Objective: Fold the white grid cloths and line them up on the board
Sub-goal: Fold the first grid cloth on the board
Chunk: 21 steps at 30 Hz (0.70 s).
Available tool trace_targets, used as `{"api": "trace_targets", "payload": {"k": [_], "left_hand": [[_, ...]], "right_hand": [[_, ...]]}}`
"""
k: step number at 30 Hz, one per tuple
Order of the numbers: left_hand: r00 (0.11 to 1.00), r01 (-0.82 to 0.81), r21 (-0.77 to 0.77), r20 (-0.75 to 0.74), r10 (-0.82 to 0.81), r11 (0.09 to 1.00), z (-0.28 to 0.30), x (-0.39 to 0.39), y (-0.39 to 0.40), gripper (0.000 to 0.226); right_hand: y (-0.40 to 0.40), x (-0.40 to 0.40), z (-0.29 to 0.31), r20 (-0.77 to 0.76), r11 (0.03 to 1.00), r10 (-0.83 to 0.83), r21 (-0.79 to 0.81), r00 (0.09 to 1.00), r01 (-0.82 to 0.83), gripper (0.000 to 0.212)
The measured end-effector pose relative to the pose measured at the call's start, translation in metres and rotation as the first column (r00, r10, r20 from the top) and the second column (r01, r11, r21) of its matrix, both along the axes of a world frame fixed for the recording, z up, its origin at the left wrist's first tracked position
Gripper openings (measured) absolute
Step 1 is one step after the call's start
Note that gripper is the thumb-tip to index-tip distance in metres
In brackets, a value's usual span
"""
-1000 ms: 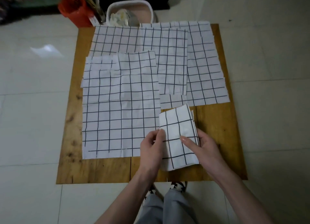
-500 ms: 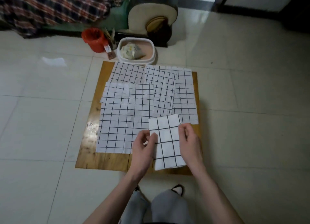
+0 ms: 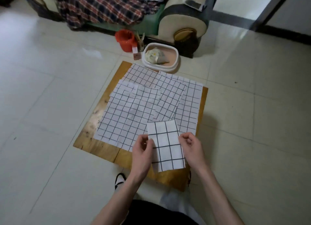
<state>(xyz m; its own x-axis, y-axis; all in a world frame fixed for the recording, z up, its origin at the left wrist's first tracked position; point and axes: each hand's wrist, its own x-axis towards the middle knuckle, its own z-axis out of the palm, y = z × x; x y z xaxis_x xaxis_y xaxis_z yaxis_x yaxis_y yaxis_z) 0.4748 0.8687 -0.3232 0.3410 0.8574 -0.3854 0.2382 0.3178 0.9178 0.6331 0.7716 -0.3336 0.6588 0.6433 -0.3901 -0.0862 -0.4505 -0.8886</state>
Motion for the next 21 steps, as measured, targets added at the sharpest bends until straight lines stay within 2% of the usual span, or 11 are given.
{"api": "trace_targets", "payload": {"k": [5, 9, 12, 16, 19, 21], "left_hand": [[0.976, -0.214, 0.004, -0.04, 0.214, 0.977, 0.007, 0.032, -0.051, 0.024], [0.928, -0.369, 0.021, -0.051, 0.369, 0.929, 0.014, 0.051, -0.085, 0.027], [0.891, -0.45, 0.043, -0.037, 0.452, 0.892, 0.019, 0.063, -0.107, 0.028], [0.86, -0.509, 0.042, -0.01, 0.51, 0.86, 0.022, 0.076, -0.13, 0.021], [0.821, -0.571, 0.054, 0.002, 0.571, 0.819, 0.016, 0.083, -0.145, 0.021], [0.803, -0.595, 0.065, 0.003, 0.596, 0.801, 0.008, 0.09, -0.155, 0.021]], "right_hand": [[-0.008, 0.056, 0.008, -0.058, 0.965, 0.259, -0.031, 0.964, -0.261, 0.008], [-0.011, 0.089, 0.015, -0.096, 0.87, 0.491, 0.004, 0.866, -0.493, 0.007], [-0.018, 0.102, 0.013, -0.106, 0.84, 0.543, 0.043, 0.833, -0.541, 0.014], [-0.031, 0.113, 0.013, -0.201, 0.837, 0.543, 0.061, 0.815, -0.543, 0.028], [-0.041, 0.122, 0.008, -0.19, 0.782, 0.618, 0.051, 0.763, -0.621, 0.01], [-0.046, 0.128, 0.007, -0.168, 0.74, 0.668, 0.054, 0.725, -0.67, 0.009]]}}
